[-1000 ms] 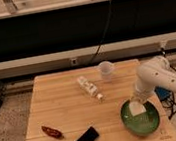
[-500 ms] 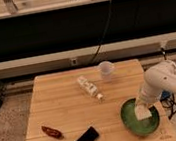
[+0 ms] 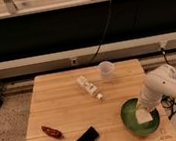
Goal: Place the white sponge in the ceramic bowl
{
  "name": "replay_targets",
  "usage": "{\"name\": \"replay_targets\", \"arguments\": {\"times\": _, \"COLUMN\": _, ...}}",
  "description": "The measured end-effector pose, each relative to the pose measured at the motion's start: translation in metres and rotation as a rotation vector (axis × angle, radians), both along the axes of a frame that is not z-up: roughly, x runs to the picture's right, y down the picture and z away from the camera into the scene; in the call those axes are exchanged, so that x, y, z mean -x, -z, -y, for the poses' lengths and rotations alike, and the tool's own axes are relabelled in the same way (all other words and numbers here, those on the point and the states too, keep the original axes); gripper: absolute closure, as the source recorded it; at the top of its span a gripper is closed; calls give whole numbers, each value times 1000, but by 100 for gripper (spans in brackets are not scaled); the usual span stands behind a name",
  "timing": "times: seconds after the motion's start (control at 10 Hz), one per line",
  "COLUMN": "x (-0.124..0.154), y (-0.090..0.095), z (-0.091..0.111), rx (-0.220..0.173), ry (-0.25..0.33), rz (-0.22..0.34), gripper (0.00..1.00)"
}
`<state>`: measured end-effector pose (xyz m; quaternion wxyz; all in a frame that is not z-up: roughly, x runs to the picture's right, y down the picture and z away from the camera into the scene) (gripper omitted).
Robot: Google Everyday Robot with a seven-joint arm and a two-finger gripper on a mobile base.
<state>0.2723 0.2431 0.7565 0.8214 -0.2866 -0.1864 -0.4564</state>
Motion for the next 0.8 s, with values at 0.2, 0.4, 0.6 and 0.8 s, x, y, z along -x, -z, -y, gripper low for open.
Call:
{"name": "replay_targets", "arguments": {"times": 0.2, "x": -2, "y": -5, "z": -3, "rx": 5, "ry": 18, "rz": -19, "gripper": 50}}
{"name": "replay_targets", "arguments": {"times": 0.4, "x": -8, "y": -6, "z": -5, "rx": 4, "ry": 24, "rz": -25, "gripper": 29}}
{"name": "replay_targets", "arguments": {"times": 0.6, "x": -10, "y": -2, "z": -3, "rx": 0, "ry": 11, "rz": -13, "gripper": 20}}
{"name": "replay_targets", "arguments": {"times": 0.8, "x": -10, "y": 4, "z": 3, "rx": 6, "ry": 16, "rz": -13, "gripper": 20}}
